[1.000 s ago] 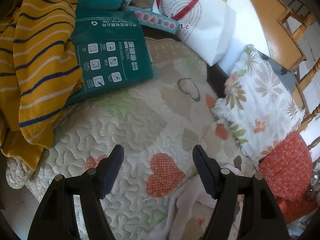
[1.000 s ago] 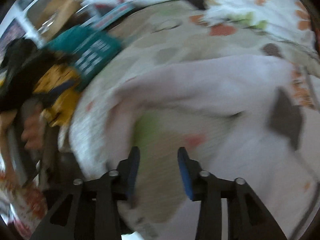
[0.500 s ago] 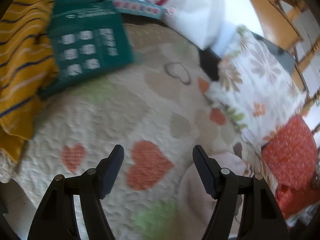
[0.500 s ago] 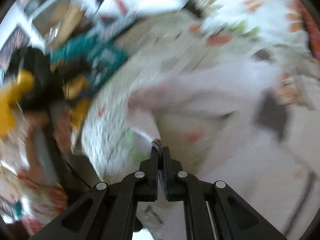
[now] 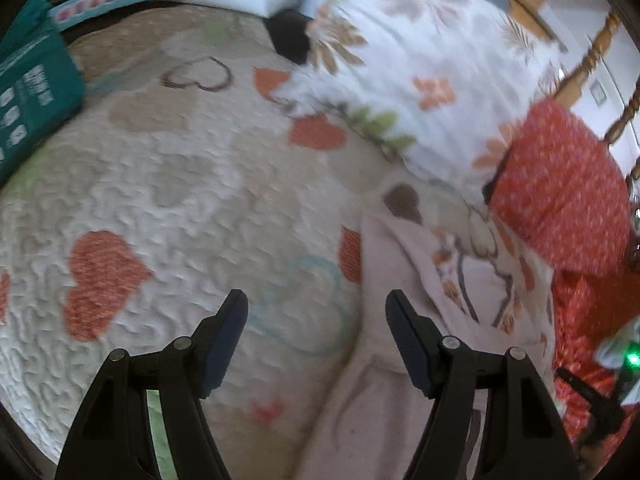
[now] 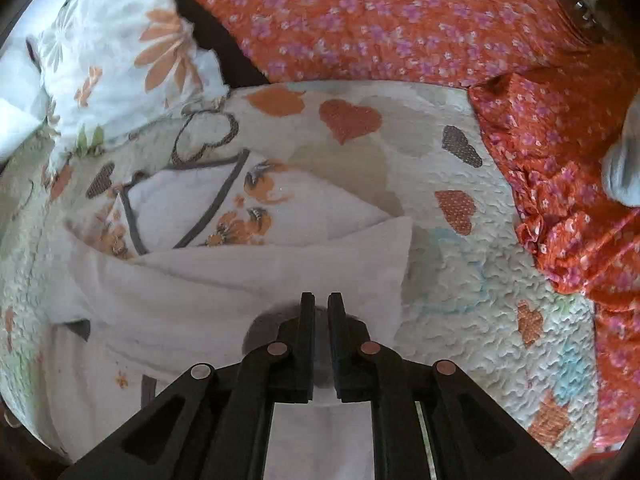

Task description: Fold small clothes

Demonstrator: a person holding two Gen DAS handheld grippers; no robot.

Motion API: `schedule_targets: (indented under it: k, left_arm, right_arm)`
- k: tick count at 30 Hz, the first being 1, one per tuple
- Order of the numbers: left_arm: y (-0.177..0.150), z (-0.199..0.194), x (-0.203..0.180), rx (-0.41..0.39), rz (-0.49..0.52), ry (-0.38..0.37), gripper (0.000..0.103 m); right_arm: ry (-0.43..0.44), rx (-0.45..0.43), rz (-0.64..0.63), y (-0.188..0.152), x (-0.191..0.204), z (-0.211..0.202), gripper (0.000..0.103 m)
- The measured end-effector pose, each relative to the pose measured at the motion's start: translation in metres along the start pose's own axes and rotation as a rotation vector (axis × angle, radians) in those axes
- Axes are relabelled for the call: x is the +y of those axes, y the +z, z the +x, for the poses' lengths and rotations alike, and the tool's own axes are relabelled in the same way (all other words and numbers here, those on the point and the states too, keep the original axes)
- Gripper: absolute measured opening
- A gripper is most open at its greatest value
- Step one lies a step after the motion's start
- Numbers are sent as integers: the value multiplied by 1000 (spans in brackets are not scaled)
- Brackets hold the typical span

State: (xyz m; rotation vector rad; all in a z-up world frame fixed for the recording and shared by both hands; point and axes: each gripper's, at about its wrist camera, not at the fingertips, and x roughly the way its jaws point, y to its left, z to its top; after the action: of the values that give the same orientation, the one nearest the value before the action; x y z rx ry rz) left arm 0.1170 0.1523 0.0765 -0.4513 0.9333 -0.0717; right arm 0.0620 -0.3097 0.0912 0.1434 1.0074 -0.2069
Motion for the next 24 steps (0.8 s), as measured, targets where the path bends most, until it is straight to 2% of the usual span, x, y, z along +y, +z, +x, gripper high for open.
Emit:
schedule_targets:
  k: [1, 2, 3, 8, 11, 15, 17, 19, 20, 21, 22, 23, 24]
  left_arm:
    - [-1, 5, -5, 12, 7, 1, 71]
    - [-2, 10, -10, 23, 12, 2, 71]
    - [-2, 14, -15, 33, 17, 0, 71]
    - [-9, 41, -38, 100, 50, 1, 71]
    - [-17, 62, -45, 168, 62, 28, 71]
    - [-30, 86, -46, 261, 75, 85, 70]
    - [-33, 89, -46, 265, 80, 91, 70]
    - [-33, 87, -46, 263, 98, 101, 70]
    - [-33, 87, -45, 263, 101, 105, 70]
    - [-33, 87, -43, 265, 100, 106, 70]
    - [-32, 88, -41, 270, 99, 104, 70]
    - [-32, 89, -39, 272, 100, 102, 70]
    - [-31, 88, -37, 270, 104, 103, 70]
  right_arm:
    - [33, -22, 4, -1, 1, -4, 28]
    - [57, -48, -3, -1, 3, -10, 41]
    - [83, -71, -27, -2, 13, -14, 42]
    - [256, -37, -248, -8, 92, -6, 44]
    - [319, -16, -359, -17, 142, 5, 44]
    - [362, 4, -446, -17, 198, 26, 44]
    - [348, 25, -496, -16, 223, 41, 51]
    - [326, 29, -543, -13, 237, 54, 52]
    - [298, 40, -581, -9, 246, 64, 48]
    - [274, 54, -613, -5, 251, 72, 29]
    - [258, 57, -636, -1, 254, 77, 19]
    - [228, 55, -649, 7, 256, 83, 11]
    - [188, 45, -646, 16, 257, 89, 11]
